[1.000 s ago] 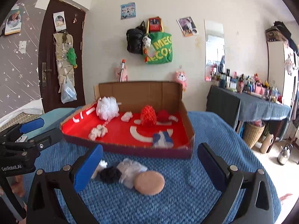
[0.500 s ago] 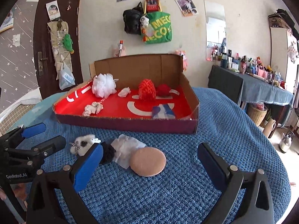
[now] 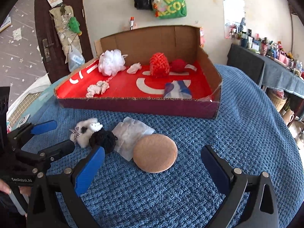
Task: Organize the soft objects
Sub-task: 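Lift both tools out of the box back toward the remaining items, then grasp the white plush ring with the left tool while the right tool grasps the tan sponge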
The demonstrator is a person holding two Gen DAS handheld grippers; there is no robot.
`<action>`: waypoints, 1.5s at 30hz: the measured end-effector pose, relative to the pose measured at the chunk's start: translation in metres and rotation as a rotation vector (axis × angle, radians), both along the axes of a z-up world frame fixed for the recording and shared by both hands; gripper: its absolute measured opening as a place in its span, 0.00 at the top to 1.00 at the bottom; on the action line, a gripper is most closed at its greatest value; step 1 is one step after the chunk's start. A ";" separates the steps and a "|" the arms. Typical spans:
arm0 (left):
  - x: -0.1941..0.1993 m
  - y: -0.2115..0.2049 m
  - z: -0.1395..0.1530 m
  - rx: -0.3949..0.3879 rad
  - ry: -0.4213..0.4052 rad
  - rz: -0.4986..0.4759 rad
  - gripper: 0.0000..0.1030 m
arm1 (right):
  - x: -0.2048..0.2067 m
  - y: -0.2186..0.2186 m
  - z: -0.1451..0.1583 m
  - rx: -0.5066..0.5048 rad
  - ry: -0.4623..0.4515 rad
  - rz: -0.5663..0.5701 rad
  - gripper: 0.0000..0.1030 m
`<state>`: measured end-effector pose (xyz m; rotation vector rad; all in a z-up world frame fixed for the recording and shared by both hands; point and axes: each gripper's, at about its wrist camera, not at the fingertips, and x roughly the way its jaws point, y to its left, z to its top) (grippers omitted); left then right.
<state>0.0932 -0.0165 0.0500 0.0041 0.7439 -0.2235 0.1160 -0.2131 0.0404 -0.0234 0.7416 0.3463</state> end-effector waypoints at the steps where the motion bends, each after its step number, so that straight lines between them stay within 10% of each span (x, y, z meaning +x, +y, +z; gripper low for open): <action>1: 0.001 -0.001 0.000 0.003 0.006 -0.010 0.07 | 0.002 -0.001 -0.001 -0.001 0.011 0.004 0.00; 14: 0.030 -0.002 -0.005 0.065 0.051 -0.074 0.09 | 0.029 -0.005 -0.016 -0.030 0.135 0.054 0.05; 18: 0.039 -0.005 -0.013 0.054 0.091 -0.102 0.32 | 0.028 0.000 -0.017 -0.066 0.124 0.057 0.11; 35: 0.047 -0.012 -0.019 0.060 0.141 -0.121 0.33 | 0.032 0.006 -0.022 -0.126 0.157 0.055 0.11; 40: 0.042 -0.010 -0.017 0.052 0.119 -0.124 0.48 | 0.021 0.001 -0.017 -0.112 0.099 0.034 0.46; 45: 0.031 -0.009 -0.007 0.045 0.065 -0.119 0.48 | 0.013 -0.008 -0.009 -0.025 0.082 0.051 0.50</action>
